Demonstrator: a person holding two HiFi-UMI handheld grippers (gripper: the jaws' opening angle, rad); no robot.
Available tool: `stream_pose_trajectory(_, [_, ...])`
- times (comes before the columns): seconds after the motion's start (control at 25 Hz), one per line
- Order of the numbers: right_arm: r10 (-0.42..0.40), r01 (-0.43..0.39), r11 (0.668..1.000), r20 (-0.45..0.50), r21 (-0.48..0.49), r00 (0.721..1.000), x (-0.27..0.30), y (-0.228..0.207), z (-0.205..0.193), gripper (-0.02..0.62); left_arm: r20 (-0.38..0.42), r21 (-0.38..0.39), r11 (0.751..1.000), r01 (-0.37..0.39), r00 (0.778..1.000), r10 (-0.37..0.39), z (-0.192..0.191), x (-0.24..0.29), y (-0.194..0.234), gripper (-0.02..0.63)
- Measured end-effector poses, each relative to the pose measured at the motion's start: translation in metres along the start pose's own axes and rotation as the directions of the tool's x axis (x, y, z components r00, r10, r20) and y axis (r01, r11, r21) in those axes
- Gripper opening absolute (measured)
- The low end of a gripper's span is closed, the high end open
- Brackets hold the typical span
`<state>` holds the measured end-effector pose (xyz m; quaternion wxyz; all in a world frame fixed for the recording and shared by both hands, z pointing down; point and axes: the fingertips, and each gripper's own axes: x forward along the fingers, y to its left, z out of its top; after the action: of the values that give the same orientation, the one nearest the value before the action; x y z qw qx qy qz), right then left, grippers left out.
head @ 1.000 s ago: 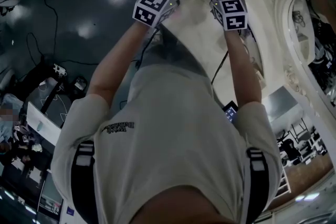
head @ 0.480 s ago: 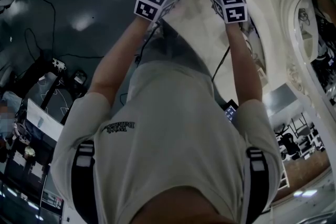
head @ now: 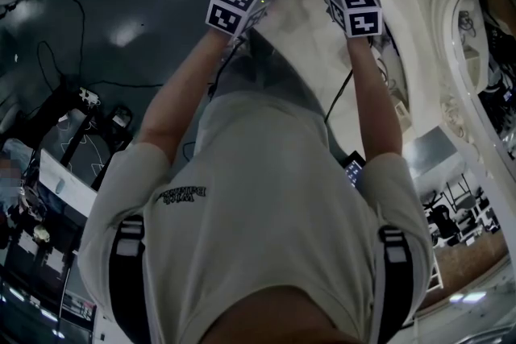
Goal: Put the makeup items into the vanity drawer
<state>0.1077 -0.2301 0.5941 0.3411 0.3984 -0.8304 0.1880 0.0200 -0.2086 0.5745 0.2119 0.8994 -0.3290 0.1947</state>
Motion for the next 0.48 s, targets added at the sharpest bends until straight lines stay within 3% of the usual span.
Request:
stream_pose_trajectory(0.24, [-0.01, 0.01, 1.0, 0.027, 0.01, 1.0, -0.008, 0.003, 0.005, 0.061, 0.005, -0.008, 1.0, -0.012, 1.0, 0.012, -0.002, -0.009, -0.001, 0.014])
stream_pose_trajectory(0.48, [-0.014, 0.013, 1.0, 0.086, 0.009, 0.996, -0.027, 0.007, 0.025, 0.053, 0.064, 0.007, 1.0, -0.012, 0.998, 0.011, 0.017, -0.024, -0.005, 0.014])
